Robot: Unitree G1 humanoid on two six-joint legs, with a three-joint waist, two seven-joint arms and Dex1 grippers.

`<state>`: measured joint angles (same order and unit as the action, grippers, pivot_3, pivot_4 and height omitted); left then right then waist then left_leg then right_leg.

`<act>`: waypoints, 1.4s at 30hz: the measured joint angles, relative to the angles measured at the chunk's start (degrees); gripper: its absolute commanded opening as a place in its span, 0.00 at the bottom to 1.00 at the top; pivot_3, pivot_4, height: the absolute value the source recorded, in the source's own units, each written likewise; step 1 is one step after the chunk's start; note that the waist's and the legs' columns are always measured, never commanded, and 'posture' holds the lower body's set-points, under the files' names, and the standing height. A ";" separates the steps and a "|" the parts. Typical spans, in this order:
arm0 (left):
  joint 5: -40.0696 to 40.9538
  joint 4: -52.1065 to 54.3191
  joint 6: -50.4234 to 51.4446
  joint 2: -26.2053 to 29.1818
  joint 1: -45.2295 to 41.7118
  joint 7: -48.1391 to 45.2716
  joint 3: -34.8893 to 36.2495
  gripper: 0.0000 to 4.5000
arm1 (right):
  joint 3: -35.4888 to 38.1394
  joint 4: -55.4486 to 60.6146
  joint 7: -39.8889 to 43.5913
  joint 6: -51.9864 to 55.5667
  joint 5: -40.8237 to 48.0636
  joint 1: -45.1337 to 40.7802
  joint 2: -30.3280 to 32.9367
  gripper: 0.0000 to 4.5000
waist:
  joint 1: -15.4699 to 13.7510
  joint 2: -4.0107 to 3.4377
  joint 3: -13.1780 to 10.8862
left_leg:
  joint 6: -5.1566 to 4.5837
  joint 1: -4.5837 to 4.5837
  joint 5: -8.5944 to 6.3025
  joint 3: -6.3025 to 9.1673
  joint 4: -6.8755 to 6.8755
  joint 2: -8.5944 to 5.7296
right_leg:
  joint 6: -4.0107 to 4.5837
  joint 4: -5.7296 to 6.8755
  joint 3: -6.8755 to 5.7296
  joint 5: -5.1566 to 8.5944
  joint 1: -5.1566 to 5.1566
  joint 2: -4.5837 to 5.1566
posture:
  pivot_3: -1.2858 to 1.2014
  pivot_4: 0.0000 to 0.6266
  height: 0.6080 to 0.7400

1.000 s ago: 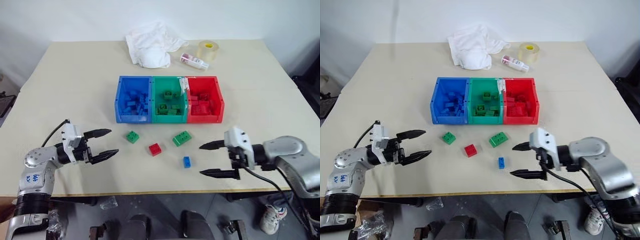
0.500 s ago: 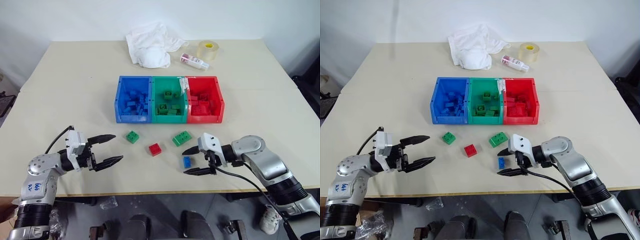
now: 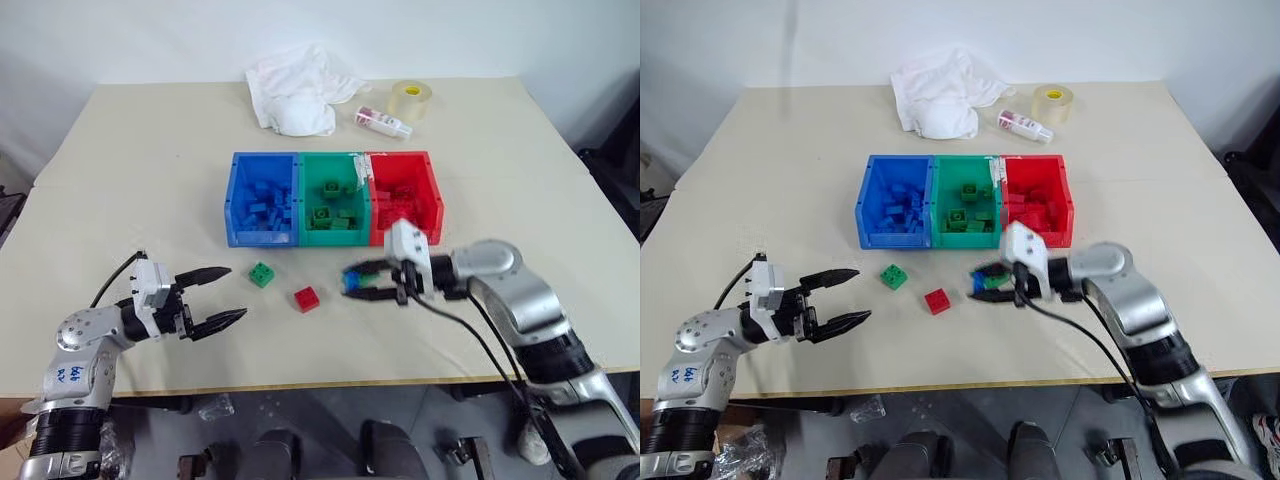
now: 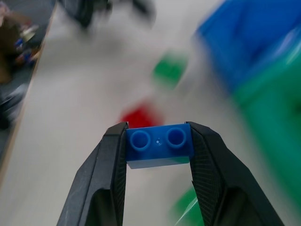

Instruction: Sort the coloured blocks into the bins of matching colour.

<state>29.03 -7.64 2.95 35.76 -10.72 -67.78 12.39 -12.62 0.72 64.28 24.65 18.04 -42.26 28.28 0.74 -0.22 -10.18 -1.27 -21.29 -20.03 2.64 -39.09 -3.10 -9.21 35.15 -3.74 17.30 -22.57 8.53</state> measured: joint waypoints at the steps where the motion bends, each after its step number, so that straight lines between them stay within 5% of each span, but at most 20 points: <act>1: -0.01 -0.09 -0.03 -0.04 -0.16 -0.02 -0.04 1.00 | -0.08 -1.81 -1.30 -0.59 -0.59 -2.30 -1.86 0.33 | 0.17 0.00 0.00 | 0.00 0.01 0.00 0.03 0.00 -0.01 | 0.00 0.05 -0.01 0.00 0.00 0.00 | 0.52 0.24 1.00; 7: -0.14 -1.83 -0.61 -0.97 -1.55 0.01 -0.18 1.00 | -0.71 -23.81 -10.30 -9.52 -6.93 -17.48 -15.32 0.33 | 1.30 0.00 0.00 | 0.00 0.02 0.00 0.17 0.03 -0.11 | 0.05 0.46 -0.08 -0.02 -0.15 0.04 | 0.52 0.24 1.00; 16: -0.17 -1.35 -1.13 -1.23 -0.65 0.83 -0.08 1.00 | 0.70 -51.17 -19.19 -24.99 -12.65 -28.57 -25.08 0.99 | 3.09 -0.02 -0.01 | 0.01 0.03 0.00 0.38 0.15 -0.11 | 0.06 0.64 -0.11 -0.02 -0.23 0.04 | 0.52 0.24 1.00; 20: -0.16 -0.90 -1.13 -1.23 0.01 1.21 0.01 1.00 | 1.83 -50.97 -16.76 -27.34 -12.49 -28.16 -24.67 0.99 | 3.44 -0.05 -0.02 | 0.01 0.02 0.00 0.43 0.15 -0.11 | 0.06 0.66 -0.11 -0.02 -0.23 0.03 | 0.52 0.24 1.00; 30: -0.14 -2.54 -1.22 -0.56 -1.12 -0.11 0.23 1.00 | 3.08 -19.88 -0.24 -19.60 -5.09 -5.99 -8.00 0.99 | 2.29 -0.07 -0.04 | 0.01 -0.04 -0.01 0.56 0.06 -0.17 | 0.06 0.56 -0.03 -0.02 -0.14 0.04 | 0.52 0.24 1.00; 42: -0.96 -8.77 -3.81 1.68 -3.81 -2.55 1.13 1.00 | 22.09 6.63 7.49 -1.70 7.30 28.69 22.47 0.99 | -0.44 -0.07 -0.04 | -0.03 -0.01 -0.02 0.09 -0.01 -0.09 | 0.06 -0.01 0.08 -0.02 0.09 0.04 | 0.52 0.24 1.00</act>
<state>28.06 -16.42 -0.86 37.43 -14.53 -70.33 13.52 9.47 7.35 71.77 22.95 25.34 -13.56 50.75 0.30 -0.29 -10.22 -1.30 -21.30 -20.05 2.73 -39.10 -3.18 -9.15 35.14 -3.66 17.28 -22.48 8.57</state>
